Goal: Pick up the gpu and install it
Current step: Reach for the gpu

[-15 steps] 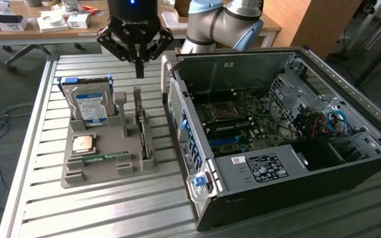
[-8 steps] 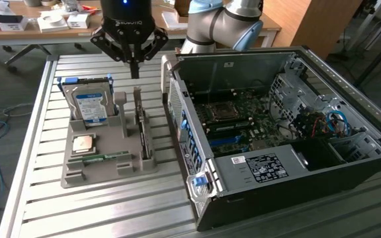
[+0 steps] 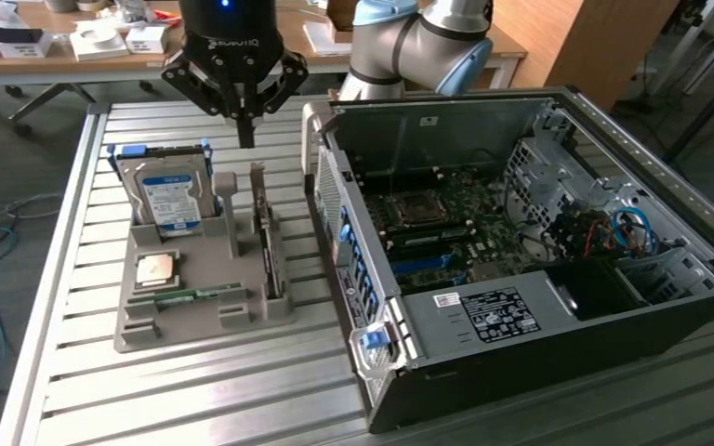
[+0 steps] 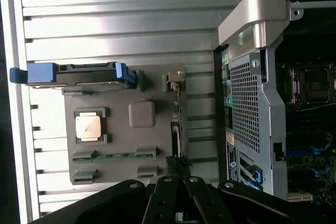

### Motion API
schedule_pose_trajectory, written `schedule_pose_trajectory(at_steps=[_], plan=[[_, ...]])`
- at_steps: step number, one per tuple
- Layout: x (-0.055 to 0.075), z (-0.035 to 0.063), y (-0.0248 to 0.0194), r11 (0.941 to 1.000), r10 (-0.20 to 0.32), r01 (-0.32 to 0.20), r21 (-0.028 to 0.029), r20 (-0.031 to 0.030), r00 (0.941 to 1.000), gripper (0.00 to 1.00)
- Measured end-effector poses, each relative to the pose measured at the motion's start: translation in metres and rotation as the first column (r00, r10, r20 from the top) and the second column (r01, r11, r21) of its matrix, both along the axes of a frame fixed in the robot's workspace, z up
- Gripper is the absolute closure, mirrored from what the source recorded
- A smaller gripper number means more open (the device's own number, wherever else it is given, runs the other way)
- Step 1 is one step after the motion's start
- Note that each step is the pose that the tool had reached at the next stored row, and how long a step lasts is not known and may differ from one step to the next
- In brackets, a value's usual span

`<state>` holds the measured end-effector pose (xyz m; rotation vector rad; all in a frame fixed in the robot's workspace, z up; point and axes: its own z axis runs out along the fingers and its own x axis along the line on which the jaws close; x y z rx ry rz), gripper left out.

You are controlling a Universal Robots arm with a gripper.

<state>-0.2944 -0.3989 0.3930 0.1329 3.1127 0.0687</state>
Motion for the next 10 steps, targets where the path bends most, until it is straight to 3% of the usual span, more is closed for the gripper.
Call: schedule_pose_trajectory(at_steps=[5,10], plan=[[-0.0001,0.0,0.0,1.0,0.0,0.0,0.0,-0.0001,1.0,0.89],[-0.0001,0.0001,-0.0033,1.0,0.0,0.0,-0.0001,-0.0001,1.0,0.89]])
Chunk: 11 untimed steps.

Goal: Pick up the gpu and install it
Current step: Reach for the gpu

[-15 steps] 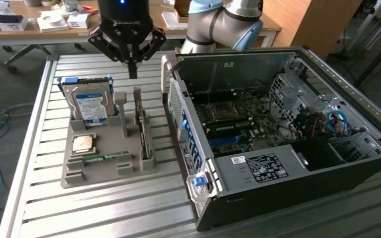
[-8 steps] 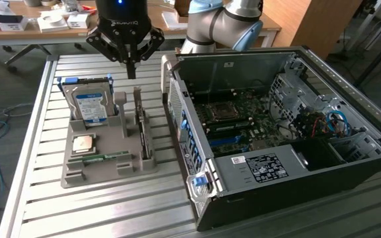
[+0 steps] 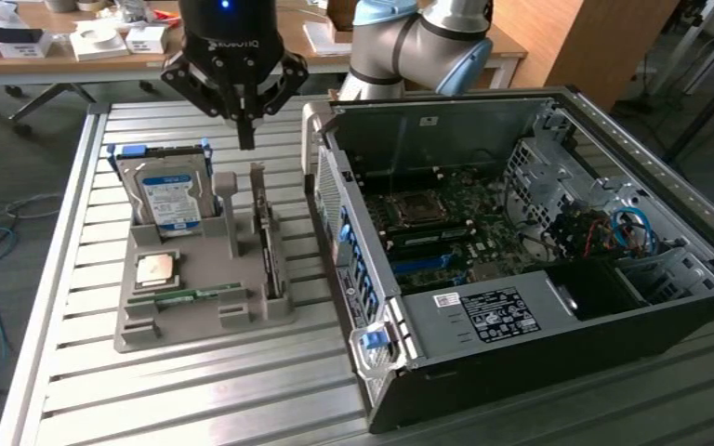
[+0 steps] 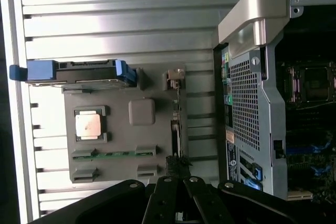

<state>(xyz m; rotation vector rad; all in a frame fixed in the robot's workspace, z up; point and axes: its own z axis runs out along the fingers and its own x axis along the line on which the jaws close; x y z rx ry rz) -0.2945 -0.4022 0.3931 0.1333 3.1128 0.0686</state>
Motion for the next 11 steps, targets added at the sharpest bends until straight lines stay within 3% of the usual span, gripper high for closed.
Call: schedule_pose_trajectory(at_steps=[11], plan=[[0.0,0.0,-0.0081,1.0,0.0,0.0,0.0,0.0001,1.0,0.89]])
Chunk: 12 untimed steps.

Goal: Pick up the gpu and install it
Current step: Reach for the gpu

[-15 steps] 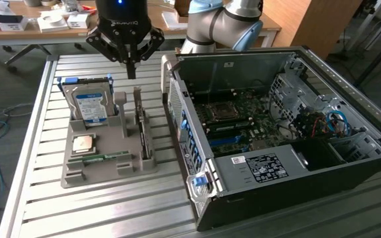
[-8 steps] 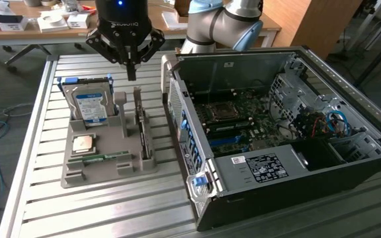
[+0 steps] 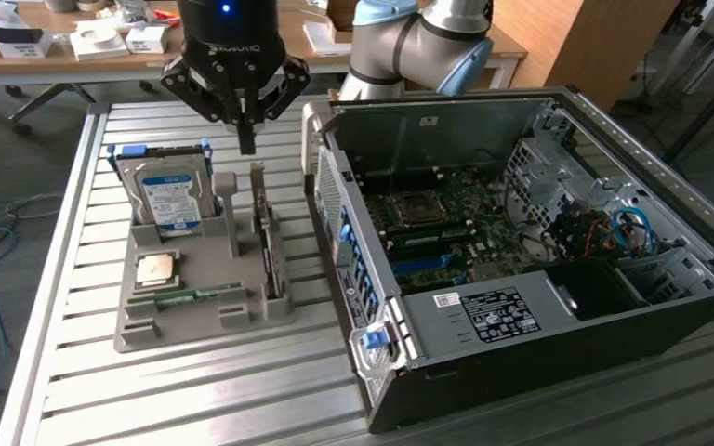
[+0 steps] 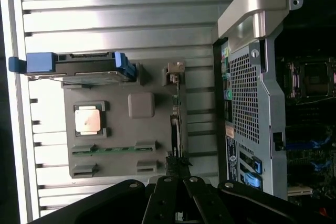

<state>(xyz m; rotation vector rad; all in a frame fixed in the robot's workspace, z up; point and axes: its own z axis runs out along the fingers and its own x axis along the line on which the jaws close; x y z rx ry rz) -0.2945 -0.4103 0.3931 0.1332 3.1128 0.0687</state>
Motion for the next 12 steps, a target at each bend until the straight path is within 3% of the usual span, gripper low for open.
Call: schedule_pose_trajectory(at_steps=[4,12], plan=[[0.0,0.0,-0.0021,1.0,0.0,0.0,0.0,0.0,1.0,0.89],[0.0,0.0,-0.0022,1.0,0.0,0.0,0.0,0.0,1.0,0.89]])
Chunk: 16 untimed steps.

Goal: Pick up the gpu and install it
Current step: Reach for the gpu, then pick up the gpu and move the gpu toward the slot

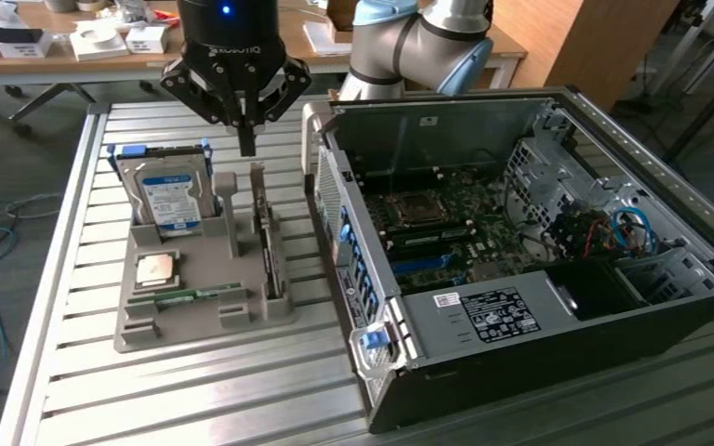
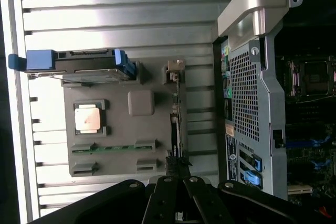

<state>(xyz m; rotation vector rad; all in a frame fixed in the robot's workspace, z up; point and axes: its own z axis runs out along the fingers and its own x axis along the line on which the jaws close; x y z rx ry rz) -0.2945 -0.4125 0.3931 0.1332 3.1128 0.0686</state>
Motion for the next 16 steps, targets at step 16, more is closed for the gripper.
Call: schedule_pose_trajectory(at_steps=[16], plan=[[0.0,0.0,0.0,1.0,0.0,0.0,0.0,0.0001,1.0,0.89]])
